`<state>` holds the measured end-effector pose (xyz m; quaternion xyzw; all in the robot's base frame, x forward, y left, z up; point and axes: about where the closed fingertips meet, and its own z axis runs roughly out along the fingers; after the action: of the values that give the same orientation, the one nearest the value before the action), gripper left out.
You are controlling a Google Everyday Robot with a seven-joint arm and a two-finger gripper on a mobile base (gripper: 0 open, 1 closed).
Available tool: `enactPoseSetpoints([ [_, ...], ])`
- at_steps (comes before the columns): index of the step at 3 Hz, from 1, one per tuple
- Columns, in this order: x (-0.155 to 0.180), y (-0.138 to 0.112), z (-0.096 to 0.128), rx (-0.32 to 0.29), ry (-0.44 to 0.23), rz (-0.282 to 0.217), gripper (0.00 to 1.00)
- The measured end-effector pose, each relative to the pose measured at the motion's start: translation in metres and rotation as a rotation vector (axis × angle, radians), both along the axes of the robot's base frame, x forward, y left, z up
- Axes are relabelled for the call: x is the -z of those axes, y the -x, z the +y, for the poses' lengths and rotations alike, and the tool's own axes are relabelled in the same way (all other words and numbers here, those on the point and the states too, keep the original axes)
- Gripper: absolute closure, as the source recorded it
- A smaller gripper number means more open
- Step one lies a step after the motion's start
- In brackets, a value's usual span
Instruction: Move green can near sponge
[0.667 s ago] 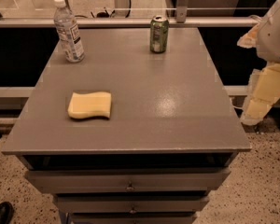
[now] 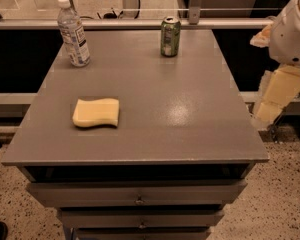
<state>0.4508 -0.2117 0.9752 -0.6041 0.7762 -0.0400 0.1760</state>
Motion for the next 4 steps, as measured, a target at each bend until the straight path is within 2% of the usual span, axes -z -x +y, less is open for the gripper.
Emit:
enactPoseSetpoints([
  [1, 0.002, -0.043, 0.011, -0.003, -0.055, -0.080, 0.00],
  [2, 0.014, -0.150, 0.034, 0.011, -0.210, -0.236, 0.00],
  [3, 0.024, -0.203, 0.044, 0.028, -0.304, -0.292, 0.00],
  [4, 0.024, -0.203, 0.044, 0.028, -0.304, -0.292, 0.00],
])
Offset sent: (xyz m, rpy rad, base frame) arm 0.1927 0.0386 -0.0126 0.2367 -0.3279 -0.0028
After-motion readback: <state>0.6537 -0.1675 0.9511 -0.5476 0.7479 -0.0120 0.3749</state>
